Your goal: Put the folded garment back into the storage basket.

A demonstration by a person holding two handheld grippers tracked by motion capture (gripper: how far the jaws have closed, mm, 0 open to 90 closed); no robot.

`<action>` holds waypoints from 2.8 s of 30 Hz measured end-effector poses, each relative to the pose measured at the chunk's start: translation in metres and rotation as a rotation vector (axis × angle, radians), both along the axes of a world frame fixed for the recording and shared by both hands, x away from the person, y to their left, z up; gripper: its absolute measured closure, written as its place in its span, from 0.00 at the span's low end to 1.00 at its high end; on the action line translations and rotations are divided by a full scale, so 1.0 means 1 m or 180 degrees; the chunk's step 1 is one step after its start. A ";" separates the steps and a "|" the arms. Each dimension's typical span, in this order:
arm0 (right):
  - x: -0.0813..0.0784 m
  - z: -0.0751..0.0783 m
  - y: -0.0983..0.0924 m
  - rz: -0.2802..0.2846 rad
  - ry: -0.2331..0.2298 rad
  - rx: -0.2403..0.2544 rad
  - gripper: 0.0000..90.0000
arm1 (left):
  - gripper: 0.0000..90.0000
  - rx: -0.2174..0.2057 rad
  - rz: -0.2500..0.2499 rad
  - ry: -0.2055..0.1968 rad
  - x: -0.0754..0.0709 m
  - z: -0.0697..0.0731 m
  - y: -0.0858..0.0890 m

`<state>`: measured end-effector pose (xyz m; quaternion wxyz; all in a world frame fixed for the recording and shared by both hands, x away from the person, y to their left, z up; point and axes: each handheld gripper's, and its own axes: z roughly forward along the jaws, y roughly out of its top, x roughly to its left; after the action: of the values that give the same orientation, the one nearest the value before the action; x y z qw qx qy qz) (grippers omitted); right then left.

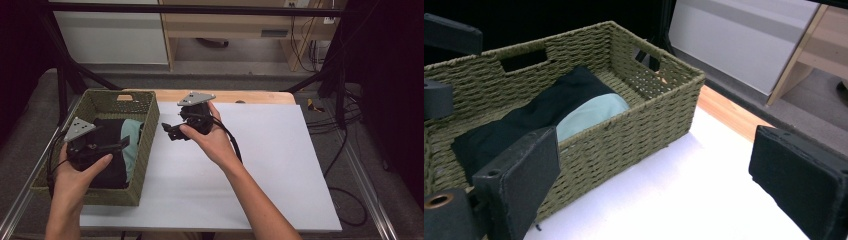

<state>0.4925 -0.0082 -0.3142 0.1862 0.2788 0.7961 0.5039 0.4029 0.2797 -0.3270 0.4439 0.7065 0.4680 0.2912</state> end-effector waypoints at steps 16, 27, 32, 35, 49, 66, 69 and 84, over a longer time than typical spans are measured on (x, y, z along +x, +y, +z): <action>0.010 0.004 -0.029 -0.0115 -0.0025 0.0100 0.06 | 0.05 0.0003 -0.0068 0.0058 -0.002 -0.013 -0.010; 0.012 0.008 -0.047 -0.0176 -0.0054 0.0147 0.06 | 0.05 -0.0022 -0.0041 0.0078 -0.001 -0.016 -0.005; 0.013 0.009 -0.054 -0.0199 -0.0064 0.0157 0.07 | 0.05 -0.0023 -0.0037 0.0090 -0.001 -0.017 -0.004; 0.013 0.009 -0.057 -0.0218 -0.0067 0.0154 0.07 | 0.05 -0.0036 -0.0045 0.0093 -0.001 -0.017 -0.004; 0.014 0.012 -0.071 -0.0294 -0.0093 0.0134 0.07 | 0.05 -0.0007 -0.0025 0.0137 0.001 -0.023 -0.003; 0.011 0.016 -0.094 -0.0334 -0.0117 0.0185 0.06 | 0.05 0.0015 -0.0046 0.0208 0.004 -0.032 -0.005; 0.011 0.017 -0.098 -0.0363 -0.0105 0.0180 0.06 | 0.05 0.0025 -0.0049 0.0207 0.004 -0.032 -0.006; 0.009 0.019 -0.117 -0.0433 -0.0135 0.0192 0.06 | 0.05 0.0027 -0.0110 0.0226 -0.004 -0.034 -0.011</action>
<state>0.5017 -0.1257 -0.2954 0.2283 0.3270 0.7556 0.5196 0.3990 0.2689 -0.3613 0.4290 0.7263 0.4699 0.2602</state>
